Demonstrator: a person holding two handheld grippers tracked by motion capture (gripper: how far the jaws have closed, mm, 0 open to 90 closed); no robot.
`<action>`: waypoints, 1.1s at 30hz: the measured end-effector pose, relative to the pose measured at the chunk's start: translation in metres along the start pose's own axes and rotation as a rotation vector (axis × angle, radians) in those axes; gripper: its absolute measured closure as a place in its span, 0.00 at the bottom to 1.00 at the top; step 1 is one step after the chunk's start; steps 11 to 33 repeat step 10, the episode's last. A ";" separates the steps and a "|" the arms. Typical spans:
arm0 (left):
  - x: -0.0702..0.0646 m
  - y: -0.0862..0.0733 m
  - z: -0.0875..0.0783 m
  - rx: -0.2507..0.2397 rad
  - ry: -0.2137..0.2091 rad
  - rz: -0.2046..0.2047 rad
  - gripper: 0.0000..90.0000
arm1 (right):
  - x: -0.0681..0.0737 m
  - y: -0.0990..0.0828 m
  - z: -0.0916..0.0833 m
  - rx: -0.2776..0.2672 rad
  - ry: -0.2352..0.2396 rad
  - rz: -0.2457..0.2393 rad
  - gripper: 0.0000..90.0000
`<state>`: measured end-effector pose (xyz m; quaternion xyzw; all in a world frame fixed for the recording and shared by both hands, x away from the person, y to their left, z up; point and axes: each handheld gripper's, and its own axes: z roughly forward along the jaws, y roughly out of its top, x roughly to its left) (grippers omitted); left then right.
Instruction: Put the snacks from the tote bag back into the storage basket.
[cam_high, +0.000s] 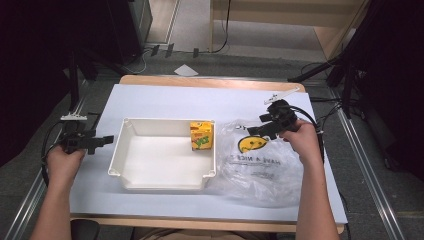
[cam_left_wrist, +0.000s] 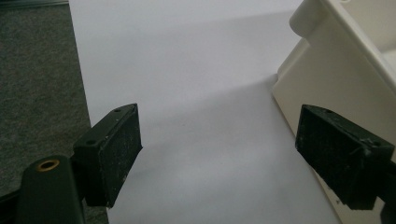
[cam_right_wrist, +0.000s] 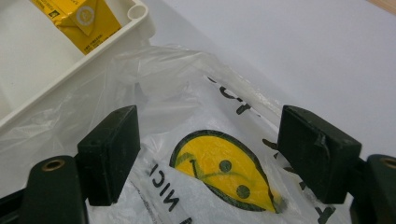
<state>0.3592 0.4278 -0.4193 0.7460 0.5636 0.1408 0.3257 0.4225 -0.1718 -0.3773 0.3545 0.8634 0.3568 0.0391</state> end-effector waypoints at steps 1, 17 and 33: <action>0.000 0.000 0.000 0.001 0.000 0.000 0.17 | 0.000 0.000 0.000 -0.003 -0.004 -0.002 0.24; 0.001 0.000 0.000 0.003 -0.001 0.001 0.17 | 0.002 0.000 0.003 0.002 -0.006 -0.033 0.23; 0.001 0.000 0.000 0.003 -0.001 0.001 0.17 | 0.002 0.000 0.003 0.002 -0.006 -0.033 0.23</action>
